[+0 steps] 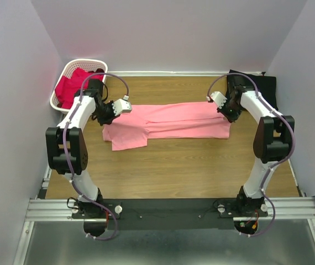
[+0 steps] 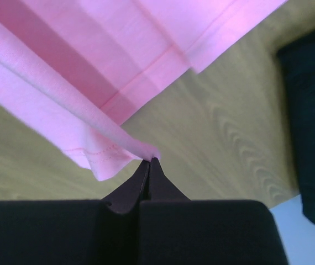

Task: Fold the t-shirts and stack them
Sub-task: Fold the tshirt

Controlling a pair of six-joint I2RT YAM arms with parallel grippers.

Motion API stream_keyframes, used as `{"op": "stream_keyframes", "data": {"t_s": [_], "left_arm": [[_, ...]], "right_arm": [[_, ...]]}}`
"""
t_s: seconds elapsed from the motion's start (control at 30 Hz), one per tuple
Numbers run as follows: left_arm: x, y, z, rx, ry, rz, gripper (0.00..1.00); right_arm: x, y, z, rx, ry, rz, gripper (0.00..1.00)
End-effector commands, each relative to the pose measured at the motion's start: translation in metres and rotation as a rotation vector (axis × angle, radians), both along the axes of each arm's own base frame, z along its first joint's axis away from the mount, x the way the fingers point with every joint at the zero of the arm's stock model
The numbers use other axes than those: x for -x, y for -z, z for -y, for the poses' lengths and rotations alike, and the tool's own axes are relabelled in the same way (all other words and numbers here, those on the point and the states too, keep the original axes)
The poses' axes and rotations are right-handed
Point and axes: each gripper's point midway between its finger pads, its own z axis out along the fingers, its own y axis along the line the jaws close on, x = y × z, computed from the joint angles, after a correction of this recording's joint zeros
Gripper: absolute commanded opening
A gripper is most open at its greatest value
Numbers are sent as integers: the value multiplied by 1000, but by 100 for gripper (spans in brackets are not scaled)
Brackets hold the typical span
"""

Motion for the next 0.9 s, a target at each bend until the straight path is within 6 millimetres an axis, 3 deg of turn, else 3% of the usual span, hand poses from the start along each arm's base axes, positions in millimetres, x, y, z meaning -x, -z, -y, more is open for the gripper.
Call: {"op": "stream_keyframes", "data": {"t_s": [0.0,0.2,0.5,0.57,0.6,0.67,0.7,0.73,0.77,0.87], "left_arm": [[-5,6,-2,18,-16,-36,0],[-14,20,-7,-1,-34,-46,0],[-23,34,-11,-19,-62,-51,0],[-24,39,-13,-27,-78,-51,0],[-31,40,-15,-36,-107,-33,10],[-40,35,-26,-30,-161,-8,21],[-43,32,-29,-3,-193,-6,32],[-51,22,-29,15,-203,15,35],[-52,15,-26,54,-204,18,41],[-51,-6,-31,133,-236,19,46]], "right_arm": [[-20,5,1,-5,-14,-3,0],[-37,13,-1,-4,-20,-16,1],[-42,22,-3,-16,-11,-32,2],[-46,19,-5,-25,-1,-23,16],[-47,19,-5,-31,15,-22,30],[-51,16,-7,-40,39,-11,39],[-55,10,-7,-51,65,7,44],[-56,6,-7,-68,79,17,51],[-56,3,-8,-79,92,22,54],[-54,-13,-4,-130,148,42,57]]}}
